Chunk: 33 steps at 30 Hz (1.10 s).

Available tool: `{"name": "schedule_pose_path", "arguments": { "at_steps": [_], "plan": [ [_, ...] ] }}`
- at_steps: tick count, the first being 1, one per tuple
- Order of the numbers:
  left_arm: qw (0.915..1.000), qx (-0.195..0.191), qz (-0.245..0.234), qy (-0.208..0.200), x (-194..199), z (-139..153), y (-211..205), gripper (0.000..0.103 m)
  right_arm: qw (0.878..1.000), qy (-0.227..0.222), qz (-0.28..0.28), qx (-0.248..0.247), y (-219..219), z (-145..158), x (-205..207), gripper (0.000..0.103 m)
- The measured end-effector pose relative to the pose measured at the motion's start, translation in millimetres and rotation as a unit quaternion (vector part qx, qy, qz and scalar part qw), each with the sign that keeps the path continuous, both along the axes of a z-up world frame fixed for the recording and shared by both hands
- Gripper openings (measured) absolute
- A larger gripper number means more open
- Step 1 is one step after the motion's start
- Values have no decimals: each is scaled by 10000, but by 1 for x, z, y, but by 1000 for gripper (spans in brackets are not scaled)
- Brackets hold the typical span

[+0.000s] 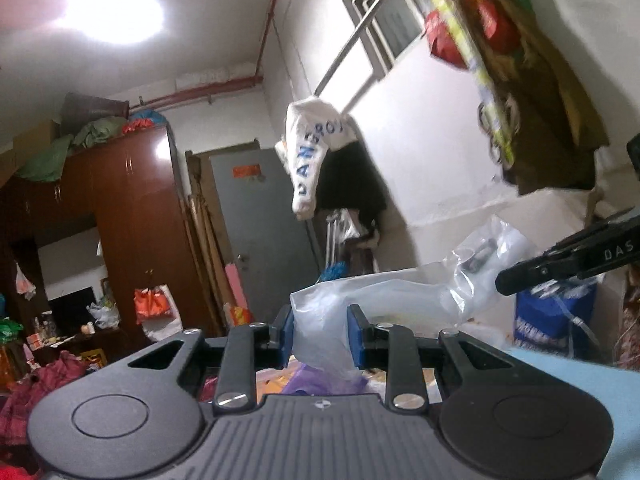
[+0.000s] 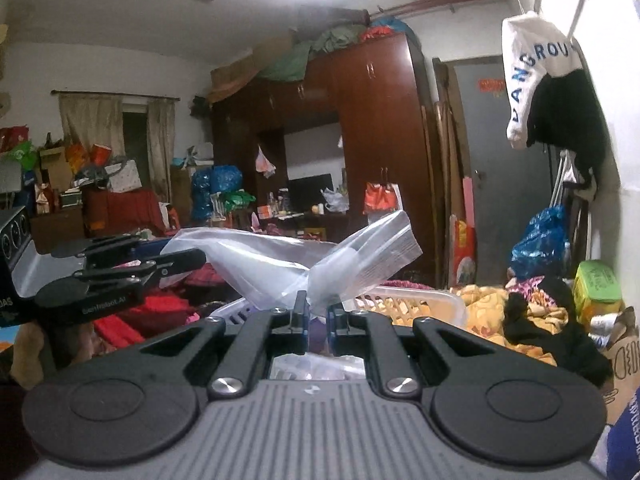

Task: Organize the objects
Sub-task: 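Lift the clear bag with both tools and carry it over the basket, then open both tools to drop the clear bag into the basket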

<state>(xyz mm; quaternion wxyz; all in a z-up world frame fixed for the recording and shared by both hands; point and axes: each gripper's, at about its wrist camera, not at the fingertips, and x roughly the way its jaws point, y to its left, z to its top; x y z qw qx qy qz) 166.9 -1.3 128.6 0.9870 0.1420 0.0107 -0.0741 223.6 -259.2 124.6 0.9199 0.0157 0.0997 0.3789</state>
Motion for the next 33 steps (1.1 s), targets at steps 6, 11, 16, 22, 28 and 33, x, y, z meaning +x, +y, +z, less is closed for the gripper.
{"name": "schedule_pose_path", "arguments": {
  "at_steps": [6, 11, 16, 22, 28, 33],
  "plan": [
    [9977, -8, 20, 671, 47, -16, 14, 32, 9978, 654, -11, -117, 10, -21, 42, 10],
    [9919, -10, -23, 1270, 70, -33, 23, 32, 9925, 1144, -102, -414, 16, -39, 63, 10],
    [9858, -293, 36, 1653, 84, -36, 34, 32, 9884, 1320, -247, -705, 23, -42, 70, 10],
    [9849, -410, 67, 1683, 79, -42, 38, 40, 9857, 1412, -351, -845, 28, -39, 72, 16],
    [9877, -575, 258, 1433, 76, -40, 40, 87, 9892, 1107, -622, -735, 22, -34, 67, 65],
    [9895, -699, 502, 1162, 71, -33, 38, 100, 9911, 616, -921, -736, 22, -26, 59, 96]
  ]
}}
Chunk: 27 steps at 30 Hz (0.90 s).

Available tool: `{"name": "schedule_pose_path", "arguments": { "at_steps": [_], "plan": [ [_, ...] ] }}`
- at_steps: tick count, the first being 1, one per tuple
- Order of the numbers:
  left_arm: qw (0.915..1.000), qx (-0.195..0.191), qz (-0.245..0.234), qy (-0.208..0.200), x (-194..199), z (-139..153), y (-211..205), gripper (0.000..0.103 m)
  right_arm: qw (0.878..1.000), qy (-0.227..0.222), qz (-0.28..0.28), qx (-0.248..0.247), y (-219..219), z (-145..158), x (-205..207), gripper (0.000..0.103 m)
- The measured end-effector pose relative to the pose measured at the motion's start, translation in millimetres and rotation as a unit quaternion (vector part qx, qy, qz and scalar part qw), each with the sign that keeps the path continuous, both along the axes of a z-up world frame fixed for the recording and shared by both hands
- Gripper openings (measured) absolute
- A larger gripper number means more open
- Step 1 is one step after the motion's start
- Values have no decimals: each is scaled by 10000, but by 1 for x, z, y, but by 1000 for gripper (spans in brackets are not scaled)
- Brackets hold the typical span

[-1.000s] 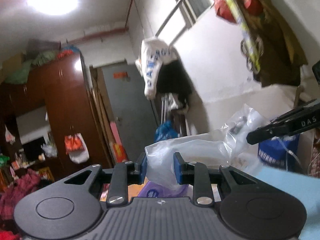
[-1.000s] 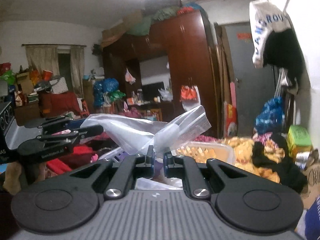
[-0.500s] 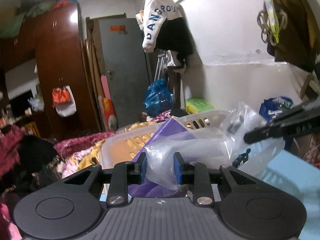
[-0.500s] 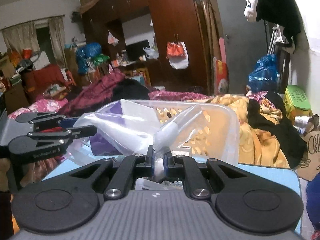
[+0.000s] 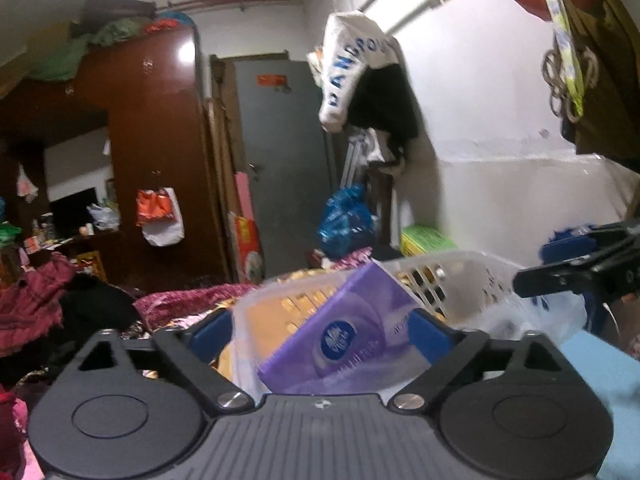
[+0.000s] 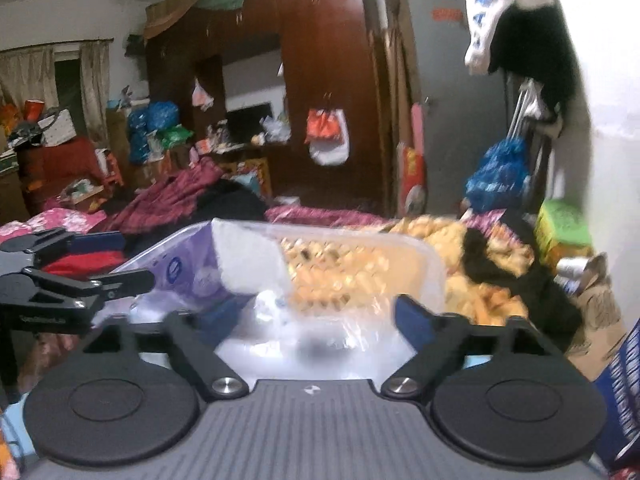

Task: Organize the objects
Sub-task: 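Open both tools to drop the clear bag into the basket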

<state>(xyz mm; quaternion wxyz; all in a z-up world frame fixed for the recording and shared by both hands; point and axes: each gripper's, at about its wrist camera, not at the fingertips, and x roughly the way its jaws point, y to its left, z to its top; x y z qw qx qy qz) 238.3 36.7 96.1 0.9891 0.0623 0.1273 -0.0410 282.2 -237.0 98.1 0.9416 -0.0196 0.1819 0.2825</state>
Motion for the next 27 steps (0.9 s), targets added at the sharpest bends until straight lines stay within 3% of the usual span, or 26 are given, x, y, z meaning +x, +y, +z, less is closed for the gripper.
{"name": "schedule_pose_path", "arguments": {
  "at_steps": [3, 6, 11, 16, 22, 27],
  "plan": [
    [9996, -284, -2, 38, -3, 2, 3, 100, 9996, -252, -127, -36, 2, 3, -5, 103],
    [9991, -421, -17, 6, -7, 0, 3, 100, 9999, -149, -46, -1, 4, 2, -2, 103],
    [9991, -340, 63, 259, -3, -8, -1, 100, 9998, -201, 2, -88, 10, -4, -9, 103],
    [9990, -388, -11, 242, -16, -5, -1, 100, 9996, -250, 74, -144, 12, -3, -21, 103],
    [9996, -268, 18, 58, -61, 22, -8, 100, 9980, -496, -93, -377, 6, 4, -55, 103],
    [9995, -253, 6, -201, -120, 39, -16, 100, 9974, -569, -420, -166, -14, 17, -94, 103]
  ]
}}
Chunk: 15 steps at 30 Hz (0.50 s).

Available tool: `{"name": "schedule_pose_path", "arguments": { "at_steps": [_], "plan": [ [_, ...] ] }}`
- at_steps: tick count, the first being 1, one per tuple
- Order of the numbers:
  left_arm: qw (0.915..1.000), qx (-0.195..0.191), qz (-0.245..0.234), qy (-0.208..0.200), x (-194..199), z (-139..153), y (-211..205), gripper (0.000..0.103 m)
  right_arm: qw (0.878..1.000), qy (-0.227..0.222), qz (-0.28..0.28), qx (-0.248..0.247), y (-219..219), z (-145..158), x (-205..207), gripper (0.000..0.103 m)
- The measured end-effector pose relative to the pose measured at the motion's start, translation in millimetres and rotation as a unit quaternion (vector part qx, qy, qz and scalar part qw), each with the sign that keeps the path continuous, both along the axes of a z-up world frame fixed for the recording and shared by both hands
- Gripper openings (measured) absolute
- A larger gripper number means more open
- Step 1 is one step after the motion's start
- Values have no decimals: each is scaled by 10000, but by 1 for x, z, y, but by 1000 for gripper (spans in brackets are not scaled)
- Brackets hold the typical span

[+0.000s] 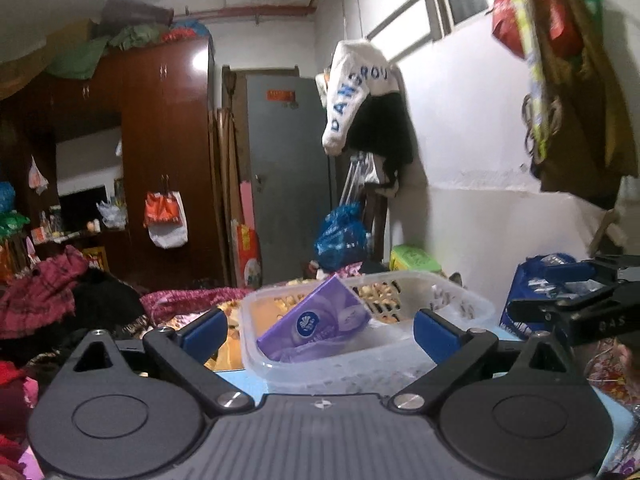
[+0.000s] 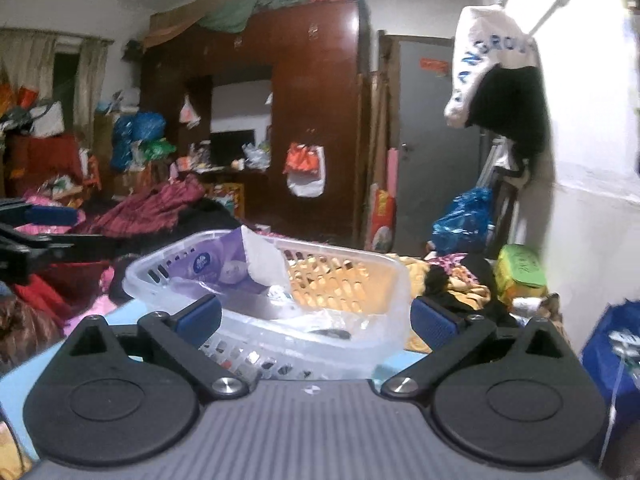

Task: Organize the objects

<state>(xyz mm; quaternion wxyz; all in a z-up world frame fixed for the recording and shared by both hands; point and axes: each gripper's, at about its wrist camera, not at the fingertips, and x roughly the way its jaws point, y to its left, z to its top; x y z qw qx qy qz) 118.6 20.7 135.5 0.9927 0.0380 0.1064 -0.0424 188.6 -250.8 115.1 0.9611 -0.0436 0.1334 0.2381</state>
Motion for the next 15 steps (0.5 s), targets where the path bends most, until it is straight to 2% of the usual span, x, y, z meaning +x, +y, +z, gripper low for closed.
{"name": "schedule_pose_path", "arguments": {
  "at_steps": [3, 5, 7, 9, 13, 15],
  "plan": [
    [9997, 102, 70, -229, -33, 1, -10, 101, 9994, -234, -258, 19, -7, 5, -30, 103],
    [9993, 171, 98, -320, -50, -6, -18, 101, 9993, -361, -89, 83, -13, 4, -50, 103],
    [9991, 212, 187, -301, -57, -15, -27, 101, 9994, -293, 84, 187, -16, 0, -62, 103],
    [9993, 238, 155, -248, -56, -24, -34, 101, 9990, -305, 159, 288, -17, -7, -71, 103],
    [9994, -286, -181, 92, -34, -41, -32, 101, 9993, -278, 33, 239, -9, -25, -66, 103],
    [9984, -358, -313, 321, -18, -49, -32, 101, 9996, -150, -2, 231, -8, -33, -54, 103]
  ]
}}
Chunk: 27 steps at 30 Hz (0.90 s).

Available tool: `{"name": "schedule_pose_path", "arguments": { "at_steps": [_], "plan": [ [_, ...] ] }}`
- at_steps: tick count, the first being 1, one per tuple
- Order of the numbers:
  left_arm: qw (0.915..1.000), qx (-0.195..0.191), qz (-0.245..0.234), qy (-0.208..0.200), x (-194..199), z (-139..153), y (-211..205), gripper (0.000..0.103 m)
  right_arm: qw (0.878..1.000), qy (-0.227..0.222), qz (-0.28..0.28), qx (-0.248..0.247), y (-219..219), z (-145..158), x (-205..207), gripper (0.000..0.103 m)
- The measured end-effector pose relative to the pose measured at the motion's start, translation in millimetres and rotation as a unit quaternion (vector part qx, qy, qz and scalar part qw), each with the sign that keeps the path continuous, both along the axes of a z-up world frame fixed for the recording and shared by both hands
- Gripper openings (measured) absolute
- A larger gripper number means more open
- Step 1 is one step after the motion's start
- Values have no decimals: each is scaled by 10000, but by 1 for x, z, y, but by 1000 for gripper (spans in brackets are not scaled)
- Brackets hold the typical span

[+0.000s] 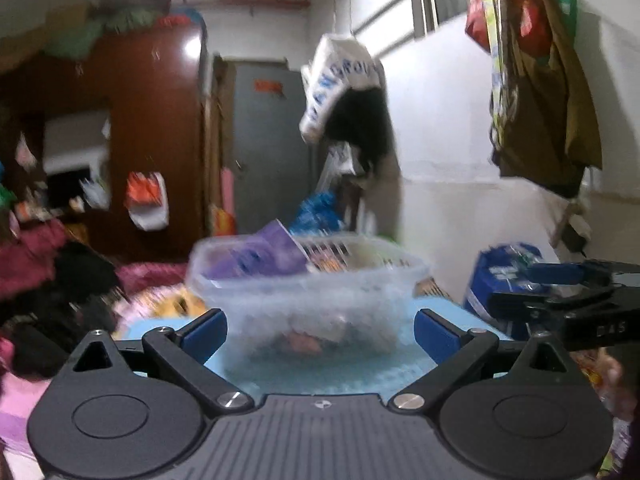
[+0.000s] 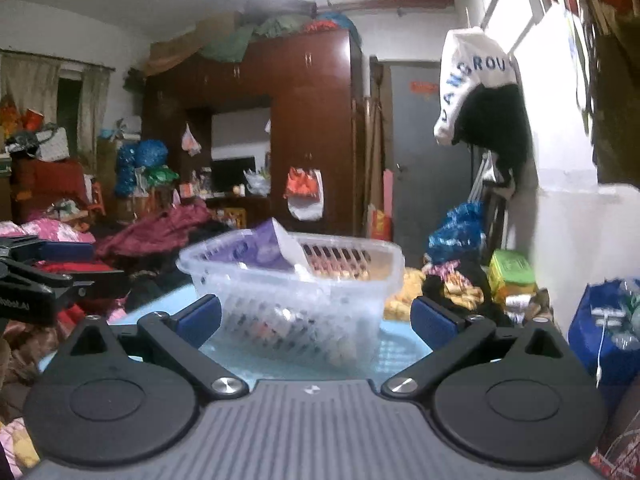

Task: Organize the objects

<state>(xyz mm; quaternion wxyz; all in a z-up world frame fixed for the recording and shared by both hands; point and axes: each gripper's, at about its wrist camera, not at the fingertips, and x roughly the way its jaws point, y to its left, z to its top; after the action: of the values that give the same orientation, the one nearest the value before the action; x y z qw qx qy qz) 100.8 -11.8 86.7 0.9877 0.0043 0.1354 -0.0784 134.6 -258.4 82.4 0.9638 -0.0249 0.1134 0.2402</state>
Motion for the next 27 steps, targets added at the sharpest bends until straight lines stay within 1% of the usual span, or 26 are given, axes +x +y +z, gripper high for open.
{"name": "schedule_pose_path", "arguments": {
  "at_steps": [4, 7, 9, 13, 20, 27],
  "plan": [
    [9998, 132, 155, 88, 13, -14, -2, 101, 9991, 352, -24, 227, -9, -11, 17, 103],
    [9999, 22, 75, 122, 14, -20, 3, 101, 9986, 440, -33, 306, -16, -18, 18, 103],
    [9999, 0, 96, 107, 7, -24, 3, 101, 9982, 488, 0, 354, -19, -22, 16, 103],
    [9997, 118, 154, 113, 2, -28, -1, 101, 9984, 452, -32, 340, -19, -30, 5, 103],
    [9997, 61, 213, 84, -1, -30, -5, 101, 9988, 391, 9, 289, -15, -31, -4, 103],
    [9995, 40, 308, 23, -2, -28, -3, 101, 9986, 398, 27, 346, -17, -31, -2, 103]
  ]
}}
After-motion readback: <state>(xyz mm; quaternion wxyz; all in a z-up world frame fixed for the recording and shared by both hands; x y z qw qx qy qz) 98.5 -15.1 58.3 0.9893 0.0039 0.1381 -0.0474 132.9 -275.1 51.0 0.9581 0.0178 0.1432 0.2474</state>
